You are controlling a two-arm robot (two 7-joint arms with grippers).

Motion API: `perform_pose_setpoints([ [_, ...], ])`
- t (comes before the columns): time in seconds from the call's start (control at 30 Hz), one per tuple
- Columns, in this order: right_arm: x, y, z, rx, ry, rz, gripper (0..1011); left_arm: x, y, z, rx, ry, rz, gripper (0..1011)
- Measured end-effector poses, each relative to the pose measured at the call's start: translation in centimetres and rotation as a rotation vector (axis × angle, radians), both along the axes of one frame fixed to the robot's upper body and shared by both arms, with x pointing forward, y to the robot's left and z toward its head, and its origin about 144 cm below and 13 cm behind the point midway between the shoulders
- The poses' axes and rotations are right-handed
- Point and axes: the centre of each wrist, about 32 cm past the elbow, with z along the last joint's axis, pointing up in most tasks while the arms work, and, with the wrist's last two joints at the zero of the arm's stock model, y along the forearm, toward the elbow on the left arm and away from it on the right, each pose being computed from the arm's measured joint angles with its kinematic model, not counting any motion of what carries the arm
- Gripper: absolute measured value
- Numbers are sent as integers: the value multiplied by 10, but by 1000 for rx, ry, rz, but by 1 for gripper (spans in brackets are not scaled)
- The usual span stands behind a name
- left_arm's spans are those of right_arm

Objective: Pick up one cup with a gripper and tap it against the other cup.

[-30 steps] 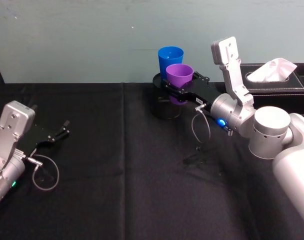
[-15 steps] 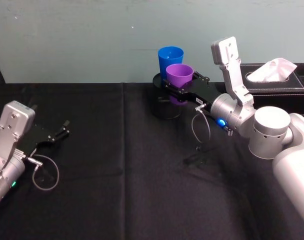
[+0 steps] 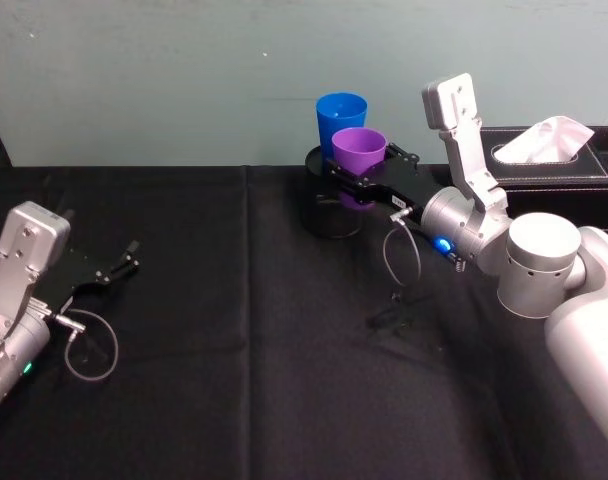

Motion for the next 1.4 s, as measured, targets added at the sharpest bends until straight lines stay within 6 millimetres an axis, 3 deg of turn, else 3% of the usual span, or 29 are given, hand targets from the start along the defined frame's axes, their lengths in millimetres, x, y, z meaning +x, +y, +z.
perform_pose_setpoints([
  [1.4, 0, 0, 0, 0, 0, 0, 736, 0, 0, 0, 0, 0, 0, 1000],
])
